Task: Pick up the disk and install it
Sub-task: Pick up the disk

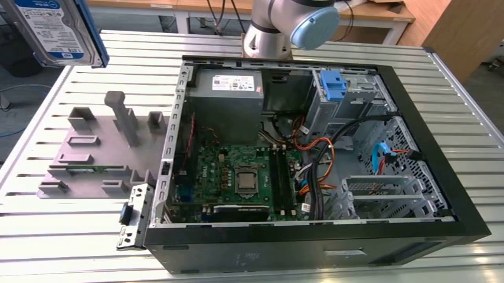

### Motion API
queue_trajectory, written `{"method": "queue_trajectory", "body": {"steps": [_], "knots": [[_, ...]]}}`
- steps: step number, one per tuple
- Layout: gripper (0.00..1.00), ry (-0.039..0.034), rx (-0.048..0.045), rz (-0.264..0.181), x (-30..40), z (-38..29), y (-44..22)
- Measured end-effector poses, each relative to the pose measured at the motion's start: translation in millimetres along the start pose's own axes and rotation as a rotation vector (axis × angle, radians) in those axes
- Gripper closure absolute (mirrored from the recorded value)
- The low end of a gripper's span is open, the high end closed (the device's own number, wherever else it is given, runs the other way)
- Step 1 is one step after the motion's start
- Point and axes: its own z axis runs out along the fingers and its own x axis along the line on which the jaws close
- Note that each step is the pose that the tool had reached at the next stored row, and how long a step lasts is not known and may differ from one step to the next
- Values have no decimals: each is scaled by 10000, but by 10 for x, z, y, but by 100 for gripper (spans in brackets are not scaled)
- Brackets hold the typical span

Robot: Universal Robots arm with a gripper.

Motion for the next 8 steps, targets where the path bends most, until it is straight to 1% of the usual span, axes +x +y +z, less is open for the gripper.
{"method": "queue_trajectory", "body": {"steps": [4, 6, 8], "knots": [[65, 0, 0, 0, 0, -4, -1], [65, 0, 0, 0, -1, -33, 1], [65, 0, 1, 0, -3, -82, 3]]}}
